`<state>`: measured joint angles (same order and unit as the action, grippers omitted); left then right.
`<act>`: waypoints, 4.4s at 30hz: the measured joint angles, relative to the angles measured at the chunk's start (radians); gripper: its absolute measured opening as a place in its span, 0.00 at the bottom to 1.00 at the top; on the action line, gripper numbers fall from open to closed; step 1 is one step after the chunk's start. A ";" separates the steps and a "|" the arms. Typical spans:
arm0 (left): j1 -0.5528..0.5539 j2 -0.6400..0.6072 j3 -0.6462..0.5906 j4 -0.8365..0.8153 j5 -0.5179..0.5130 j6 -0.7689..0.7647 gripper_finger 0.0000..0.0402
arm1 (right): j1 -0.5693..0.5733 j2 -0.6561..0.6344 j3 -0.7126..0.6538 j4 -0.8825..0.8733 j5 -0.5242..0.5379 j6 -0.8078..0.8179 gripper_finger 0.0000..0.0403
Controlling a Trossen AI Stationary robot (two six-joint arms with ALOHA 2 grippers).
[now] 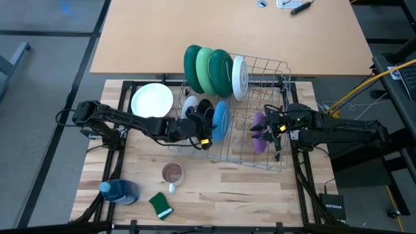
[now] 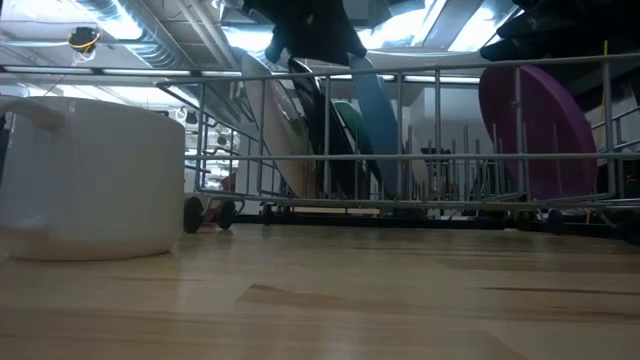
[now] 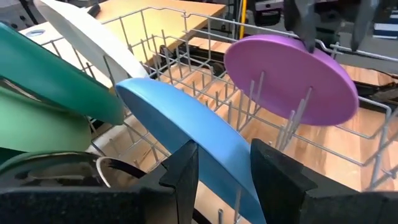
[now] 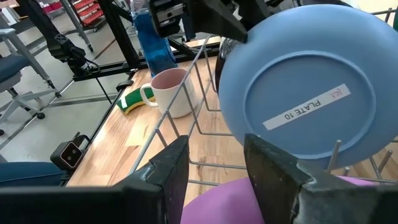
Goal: Sort dishes
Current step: Put the light blue plate into the dishwasher rack, then put the white plate into the dishwasher rack
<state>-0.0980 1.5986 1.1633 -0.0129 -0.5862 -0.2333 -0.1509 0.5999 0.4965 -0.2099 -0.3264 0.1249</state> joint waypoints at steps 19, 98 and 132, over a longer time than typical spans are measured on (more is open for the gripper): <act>0.050 0.001 0.000 -0.015 0.101 -0.053 0.33 | 0.000 0.000 -0.002 0.015 0.000 0.001 0.40; 0.120 -0.528 -0.372 -1.071 -0.044 -0.425 0.47 | 0.000 0.000 0.000 0.014 0.000 0.000 0.40; 0.120 -0.528 -0.732 -0.633 -0.227 -0.281 0.47 | 0.000 0.000 0.000 0.014 0.000 0.000 0.40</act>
<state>0.0223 1.0706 0.4309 -0.6460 -0.8127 -0.5138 -0.1508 0.6002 0.4965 -0.1959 -0.3264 0.1250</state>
